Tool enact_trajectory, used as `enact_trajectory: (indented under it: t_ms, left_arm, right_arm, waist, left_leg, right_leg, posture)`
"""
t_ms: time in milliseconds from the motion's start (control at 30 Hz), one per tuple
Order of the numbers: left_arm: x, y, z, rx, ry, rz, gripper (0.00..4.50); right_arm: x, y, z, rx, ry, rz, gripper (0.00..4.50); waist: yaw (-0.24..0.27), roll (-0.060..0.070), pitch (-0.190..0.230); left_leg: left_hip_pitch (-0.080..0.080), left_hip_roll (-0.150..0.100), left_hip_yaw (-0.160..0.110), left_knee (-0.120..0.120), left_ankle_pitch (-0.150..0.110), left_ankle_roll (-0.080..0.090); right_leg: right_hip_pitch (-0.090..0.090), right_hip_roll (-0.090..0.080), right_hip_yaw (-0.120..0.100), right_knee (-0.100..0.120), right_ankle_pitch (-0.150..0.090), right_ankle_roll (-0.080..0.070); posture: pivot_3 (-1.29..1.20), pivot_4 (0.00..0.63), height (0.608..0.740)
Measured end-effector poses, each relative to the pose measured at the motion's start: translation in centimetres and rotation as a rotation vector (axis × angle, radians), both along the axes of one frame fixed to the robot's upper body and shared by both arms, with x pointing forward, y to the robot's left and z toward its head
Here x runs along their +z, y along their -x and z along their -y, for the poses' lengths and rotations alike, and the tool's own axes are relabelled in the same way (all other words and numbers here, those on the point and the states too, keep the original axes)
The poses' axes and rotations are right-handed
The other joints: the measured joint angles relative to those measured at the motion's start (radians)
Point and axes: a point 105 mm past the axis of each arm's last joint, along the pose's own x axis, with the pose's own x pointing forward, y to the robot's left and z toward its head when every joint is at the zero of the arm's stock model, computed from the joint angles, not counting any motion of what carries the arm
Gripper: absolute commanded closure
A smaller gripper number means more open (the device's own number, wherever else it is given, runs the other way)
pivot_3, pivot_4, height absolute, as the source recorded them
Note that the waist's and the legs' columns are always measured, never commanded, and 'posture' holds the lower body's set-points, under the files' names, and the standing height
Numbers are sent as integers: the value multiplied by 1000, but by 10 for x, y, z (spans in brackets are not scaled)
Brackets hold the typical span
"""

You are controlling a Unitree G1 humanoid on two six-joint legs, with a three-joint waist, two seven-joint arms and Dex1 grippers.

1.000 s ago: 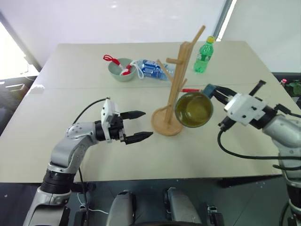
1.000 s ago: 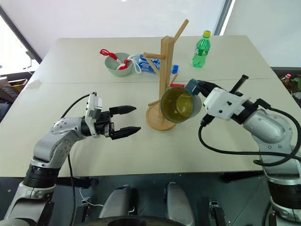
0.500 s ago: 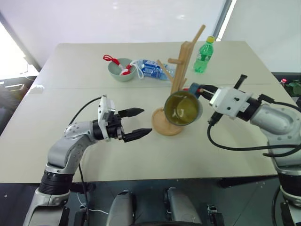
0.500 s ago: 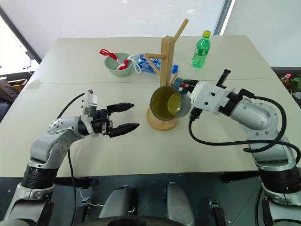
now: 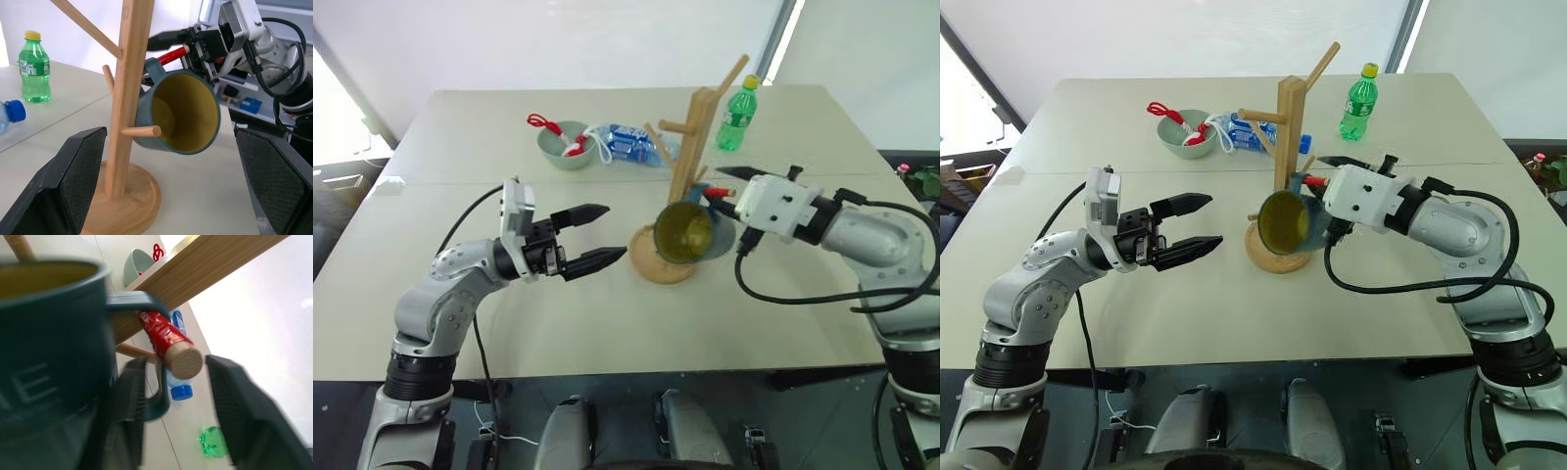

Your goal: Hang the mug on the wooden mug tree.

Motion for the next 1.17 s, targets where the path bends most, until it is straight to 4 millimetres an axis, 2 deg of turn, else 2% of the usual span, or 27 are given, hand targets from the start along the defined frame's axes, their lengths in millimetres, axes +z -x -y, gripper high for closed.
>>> enact_trajectory:
  t_ms: [167, 300, 400, 500, 633, 733, 867, 933, 1033, 1167]
  left_arm:
    - [0, 0, 0, 1, 0, 0, 0]
    - [-1, -3, 0, 17, 9, -3, 0]
    - [-6, -12, -5, 67, 10, -18, 0]
    - [-16, -25, -14, 172, 18, -40, 0]
    - [-46, -44, -38, 389, -1, -81, 0]
    - [-63, -52, -52, 526, -26, -90, 0]
    - [-79, -53, -78, 690, -63, -80, 0]
    - [-95, -47, -98, 801, -92, -92, 0]
    - [-114, -39, -115, 904, -123, -128, 0]
    - [-113, -34, -122, 949, -127, -116, 0]
  right_arm:
    - [7, 1, 3, -3, -6, 9, 905]
    - [32, 12, 20, -30, -37, 50, 905]
    - [31, 21, 37, -68, -92, 13, 905]
    - [10, 30, 64, -145, -234, -107, 905]
    - [-40, 34, 88, -236, -543, -262, 905]
    - [-81, 31, 99, -321, -703, -333, 905]
    - [-114, 24, 97, -361, -810, -355, 905]
    - [-131, 17, 91, -361, -862, -383, 905]
    - [-151, 11, 87, -360, -876, -433, 905]
    - [-146, 3, 76, -308, -871, -408, 905]
  waist:
    - [0, 0, 0]
    - [4, 0, 0]
    - [4, -1, 0]
    - [4, -1, -1]
    - [-2, -2, -1]
    - [-3, -2, -1]
    - [-6, -1, -1]
    - [-9, -1, -1]
    - [0, -1, -1]
    - [3, -1, -1]
  left_leg:
    - [0, 0, 0, 0, 0, 0]
    - [0, 0, 0, 0, 0, 0]
    - [0, 0, 0, 0, 0, 0]
    - [0, 1, 0, 0, 0, 0]
    - [1, 2, 0, -1, 0, 0]
    - [2, 2, 1, 0, 0, 0]
    - [2, 3, 1, 0, 0, 0]
    - [3, 3, 2, -1, 0, 0]
    - [1, 3, 1, 0, 0, 0]
    - [1, 2, 1, 0, 0, 0]
  right_leg:
    - [0, 0, 0, 0, 0, 0]
    - [0, -1, 0, 0, 0, 0]
    - [1, -1, 0, -1, 0, 0]
    - [2, -1, -1, -1, 0, 0]
    - [2, 0, 0, 0, 0, 0]
    - [1, 0, 0, 2, 0, 0]
    - [0, 0, 0, 2, 1, -1]
    - [0, 0, 1, 2, 1, -1]
    - [-1, -2, 0, 2, 1, -1]
    - [0, -3, 0, 2, 1, -1]
  posture:
    - [0, 150, 740]
    - [0, 150, 740]
    - [0, 150, 740]
    - [0, 150, 740]
    - [0, 150, 740]
    - [0, 150, 740]
    - [0, 150, 740]
    - [0, 150, 740]
    - [0, 150, 740]
    - [0, 150, 740]
